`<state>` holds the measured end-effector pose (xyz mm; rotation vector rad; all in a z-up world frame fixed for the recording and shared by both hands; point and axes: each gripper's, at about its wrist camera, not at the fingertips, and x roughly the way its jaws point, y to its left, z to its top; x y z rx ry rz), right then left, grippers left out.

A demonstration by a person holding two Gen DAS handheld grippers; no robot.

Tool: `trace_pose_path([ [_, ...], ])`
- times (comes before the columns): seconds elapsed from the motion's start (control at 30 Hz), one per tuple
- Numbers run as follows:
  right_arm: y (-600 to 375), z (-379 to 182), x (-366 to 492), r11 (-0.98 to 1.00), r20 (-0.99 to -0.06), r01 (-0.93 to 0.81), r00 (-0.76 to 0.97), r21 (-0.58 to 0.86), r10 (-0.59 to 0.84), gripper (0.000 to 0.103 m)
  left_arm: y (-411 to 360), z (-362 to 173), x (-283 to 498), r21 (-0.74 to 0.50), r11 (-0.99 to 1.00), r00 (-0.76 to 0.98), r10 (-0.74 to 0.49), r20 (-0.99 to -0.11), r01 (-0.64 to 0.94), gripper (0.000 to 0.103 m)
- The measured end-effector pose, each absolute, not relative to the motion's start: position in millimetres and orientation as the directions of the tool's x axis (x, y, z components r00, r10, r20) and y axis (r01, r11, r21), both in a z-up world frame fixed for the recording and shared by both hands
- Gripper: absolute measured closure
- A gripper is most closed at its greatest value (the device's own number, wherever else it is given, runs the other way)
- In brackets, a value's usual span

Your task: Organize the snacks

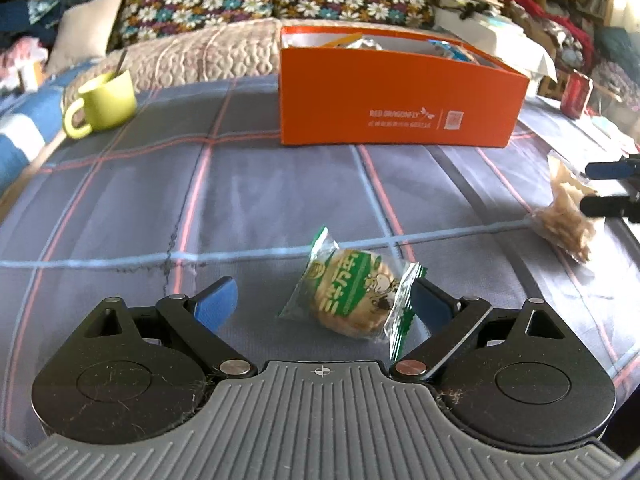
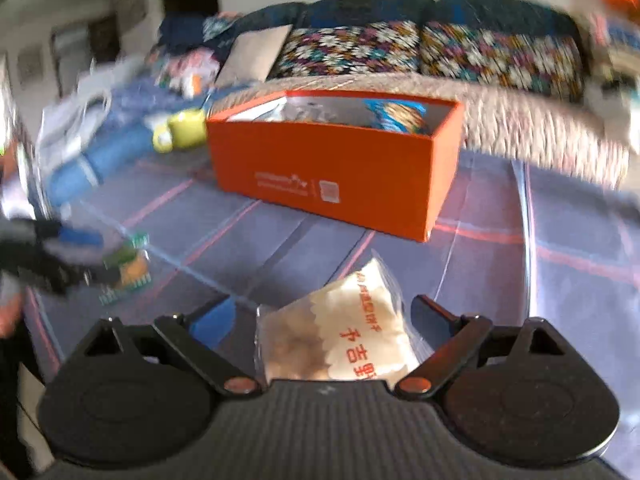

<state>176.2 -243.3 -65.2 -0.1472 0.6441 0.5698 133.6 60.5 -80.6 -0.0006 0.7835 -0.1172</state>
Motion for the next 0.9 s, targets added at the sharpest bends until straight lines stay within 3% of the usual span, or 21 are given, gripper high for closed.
trace_pose_path([
  [0.17, -217.2, -80.4, 175.7, 0.806, -0.649, -0.573, 0.672, -0.149, 0.358, 0.011, 61.3, -81.1, 131.0, -0.022, 0.995, 0.706, -0.086, -0.703, 0.099, 0.033],
  [0.27, -212.7, -91.2, 174.5, 0.800, -0.650, -0.570, 0.684, -0.190, 0.333, 0.010, 61.9, -84.5, 134.5, -0.033, 0.995, 0.697, -0.090, -0.712, 0.094, 0.033],
  [0.37, -217.9, -93.4, 177.7, 0.830, -0.639, -0.540, 0.690, -0.141, 0.340, 0.010, 60.2, -89.5, 137.8, -0.037, 0.995, 0.689, -0.093, -0.719, 0.096, 0.033],
  [0.5, -233.6, -105.9, 189.9, 0.880, -0.654, -0.474, 0.658, 0.025, 0.373, 0.010, 60.3, -90.5, 139.3, -0.048, 0.994, 0.690, -0.103, -0.717, 0.098, 0.032],
  [0.9, -228.7, -105.9, 186.1, 0.891, -0.650, -0.454, 0.674, 0.011, 0.352, 0.010, 61.0, -91.5, 140.7, -0.049, 0.993, 0.693, -0.112, -0.712, 0.110, 0.030],
])
